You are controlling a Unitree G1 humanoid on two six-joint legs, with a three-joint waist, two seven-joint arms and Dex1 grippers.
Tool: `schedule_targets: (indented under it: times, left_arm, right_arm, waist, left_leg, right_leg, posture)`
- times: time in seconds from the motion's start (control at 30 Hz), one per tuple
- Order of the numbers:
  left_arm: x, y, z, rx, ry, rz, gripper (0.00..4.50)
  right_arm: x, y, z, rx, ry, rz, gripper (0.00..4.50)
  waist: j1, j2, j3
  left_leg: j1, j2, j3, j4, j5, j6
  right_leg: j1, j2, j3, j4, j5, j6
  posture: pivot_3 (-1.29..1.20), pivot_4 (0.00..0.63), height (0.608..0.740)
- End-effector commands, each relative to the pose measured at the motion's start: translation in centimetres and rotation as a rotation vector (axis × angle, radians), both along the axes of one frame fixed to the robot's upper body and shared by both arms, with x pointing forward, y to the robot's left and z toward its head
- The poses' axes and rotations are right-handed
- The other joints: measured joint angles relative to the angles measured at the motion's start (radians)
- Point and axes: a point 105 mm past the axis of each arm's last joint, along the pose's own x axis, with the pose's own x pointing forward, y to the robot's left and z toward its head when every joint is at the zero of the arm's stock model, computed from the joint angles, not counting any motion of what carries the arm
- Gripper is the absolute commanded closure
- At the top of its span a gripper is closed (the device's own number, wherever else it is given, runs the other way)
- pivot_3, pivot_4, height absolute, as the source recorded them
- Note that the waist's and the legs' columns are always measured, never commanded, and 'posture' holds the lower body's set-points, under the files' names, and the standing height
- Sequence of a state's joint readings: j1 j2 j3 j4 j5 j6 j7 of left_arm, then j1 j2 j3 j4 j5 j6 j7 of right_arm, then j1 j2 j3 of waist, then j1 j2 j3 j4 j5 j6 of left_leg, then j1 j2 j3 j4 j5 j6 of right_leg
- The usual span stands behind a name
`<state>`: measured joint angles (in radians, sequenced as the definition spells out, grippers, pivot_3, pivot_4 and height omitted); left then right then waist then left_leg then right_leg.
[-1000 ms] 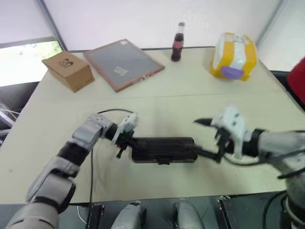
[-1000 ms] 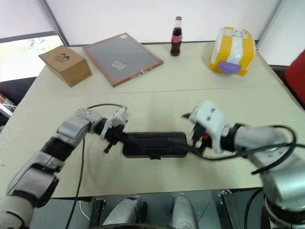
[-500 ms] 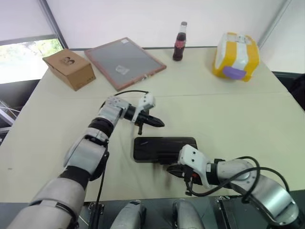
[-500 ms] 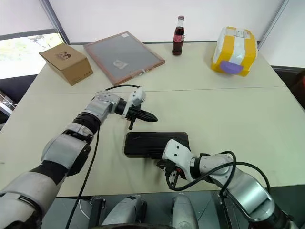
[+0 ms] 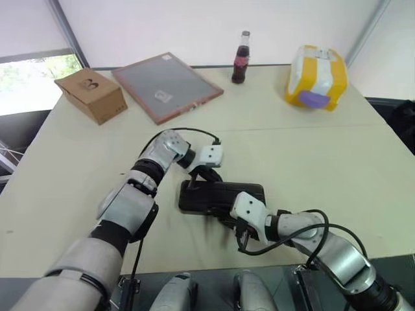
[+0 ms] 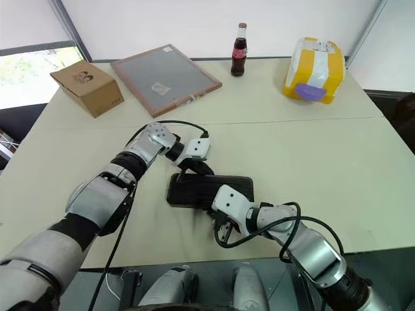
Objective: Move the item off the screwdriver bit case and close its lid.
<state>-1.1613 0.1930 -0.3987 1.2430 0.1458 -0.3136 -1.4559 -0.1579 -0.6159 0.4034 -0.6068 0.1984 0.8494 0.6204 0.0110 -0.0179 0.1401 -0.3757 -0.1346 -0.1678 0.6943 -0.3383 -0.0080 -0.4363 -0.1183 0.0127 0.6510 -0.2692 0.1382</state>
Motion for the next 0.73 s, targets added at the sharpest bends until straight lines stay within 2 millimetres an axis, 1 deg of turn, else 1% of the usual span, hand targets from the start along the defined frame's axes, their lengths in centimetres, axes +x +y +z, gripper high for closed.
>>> schedule_targets:
  times: [0.03,0.13,0.2,0.27,0.33,0.37,0.43,0.47,0.53,0.57,0.6,0.67,0.73]
  left_arm:
    - [-2.9,-0.3,-2.7,0.067,0.130,-0.141,4.50]
    - [-3.2,-0.1,-3.1,0.065,0.151,-0.144,4.50]
    - [-3.4,-0.2,-3.3,0.054,0.146,-0.149,4.50]
    - [-2.8,-0.8,-3.0,0.015,0.110,-0.110,4.50]
    - [-2.1,-1.2,-2.4,-0.019,0.086,-0.060,4.50]
    - [-1.6,-1.3,-1.9,-0.039,0.069,-0.030,4.50]
    - [0.5,-1.3,-0.4,-0.099,-0.006,0.094,4.50]
    - [1.5,-1.1,0.7,-0.142,-0.025,0.162,4.50]
    - [2.9,-0.4,2.7,-0.232,-0.025,0.265,4.50]
    - [3.8,0.4,3.9,-0.289,-0.027,0.333,4.50]
    - [4.5,1.1,4.9,-0.335,-0.024,0.391,4.50]
    - [5.6,3.2,6.5,-0.430,-0.025,0.495,4.50]
    - [6.1,4.9,7.2,-0.494,-0.010,0.567,4.50]
  right_arm:
    - [4.4,-4.2,0.7,-0.092,-0.110,-0.311,4.44]
    - [5.1,-4.9,1.0,-0.093,-0.116,-0.393,4.44]
    - [5.3,-5.0,1.3,-0.095,-0.124,-0.415,4.44]
    - [4.7,-4.2,1.6,-0.071,-0.109,-0.379,4.44]
    - [3.5,-3.6,1.9,-0.058,-0.085,-0.322,4.44]
    - [2.7,-3.3,2.2,-0.049,-0.073,-0.287,4.44]
    - [0.4,-2.9,3.3,0.005,-0.046,-0.222,4.44]
    - [-0.9,-2.7,4.0,0.048,-0.024,-0.188,4.44]
    - [-3.0,-2.3,5.1,0.117,-0.002,-0.125,4.44]
    - [-3.9,-2.2,5.7,0.182,0.012,-0.111,4.44]
    - [-4.3,-2.3,6.3,0.238,0.021,-0.110,4.44]
    - [-4.5,-3.1,7.8,0.357,0.003,-0.145,4.44]
    - [-4.0,-4.2,9.2,0.448,-0.039,-0.200,4.44]
  waist:
    - [-0.001,-0.001,-0.001]
    - [-0.004,-0.005,-0.003]
    - [-0.006,-0.007,-0.005]
    - [-0.006,-0.008,-0.006]
    - [-0.002,-0.007,-0.006]
    - [0.003,-0.007,-0.006]
    - [0.017,-0.005,-0.005]
    - [0.030,-0.005,-0.005]
    - [0.029,-0.005,-0.004]
    - [0.027,-0.005,-0.004]
    - [0.025,-0.005,-0.004]
    - [0.019,-0.005,-0.004]
    - [0.015,-0.005,-0.004]
  left_leg:
    - [0.002,0.000,0.000,-0.001,0.000,0.000]
    - [0.003,0.001,0.000,-0.001,0.000,0.000]
    - [0.004,0.001,0.000,-0.001,0.000,0.000]
    - [0.005,0.001,0.000,-0.001,0.000,0.000]
    - [0.006,0.001,0.000,0.000,0.000,0.000]
    - [0.005,0.001,0.000,0.000,0.000,0.000]
    - [0.003,-0.001,-0.002,0.002,0.000,0.001]
    - [0.000,-0.004,-0.004,0.004,-0.001,0.001]
    - [0.000,-0.005,-0.004,0.005,-0.001,0.003]
    - [-0.001,-0.005,-0.003,0.005,-0.002,0.003]
    - [-0.001,-0.005,-0.003,0.004,-0.002,0.003]
    - [-0.001,-0.003,-0.003,0.003,-0.002,0.003]
    - [0.000,-0.003,-0.001,0.003,-0.002,0.003]
  right_leg:
    - [0.001,0.000,0.000,0.000,0.000,0.000]
    - [0.003,0.001,0.000,0.000,0.000,0.000]
    - [0.004,0.001,0.000,0.000,0.000,0.000]
    - [0.005,0.001,0.000,0.000,0.000,0.000]
    - [0.006,0.001,0.000,0.000,0.000,0.000]
    - [0.006,0.001,0.000,0.000,0.000,0.000]
    - [0.005,0.000,0.000,0.000,0.000,0.000]
    - [0.004,-0.001,0.000,0.000,0.000,0.000]
    - [0.004,-0.002,0.001,-0.001,0.000,0.000]
    - [0.004,-0.002,0.001,-0.001,0.000,0.000]
    - [0.003,-0.002,0.001,-0.001,0.000,0.001]
    - [0.002,-0.001,0.001,0.000,0.000,0.001]
    - [0.002,-0.001,0.002,0.000,0.000,0.001]
  posture:
    - [0.00,0.150,0.740]
    - [0.00,0.150,0.740]
    - [0.00,0.150,0.740]
    - [0.00,0.150,0.740]
    - [0.00,0.150,0.740]
    - [0.00,0.150,0.740]
    - [0.00,0.150,0.740]
    - [0.00,0.150,0.740]
    - [0.00,0.150,0.740]
    - [0.00,0.150,0.740]
    - [0.00,0.150,0.740]
    - [0.00,0.150,0.740]
    - [0.00,0.150,0.740]
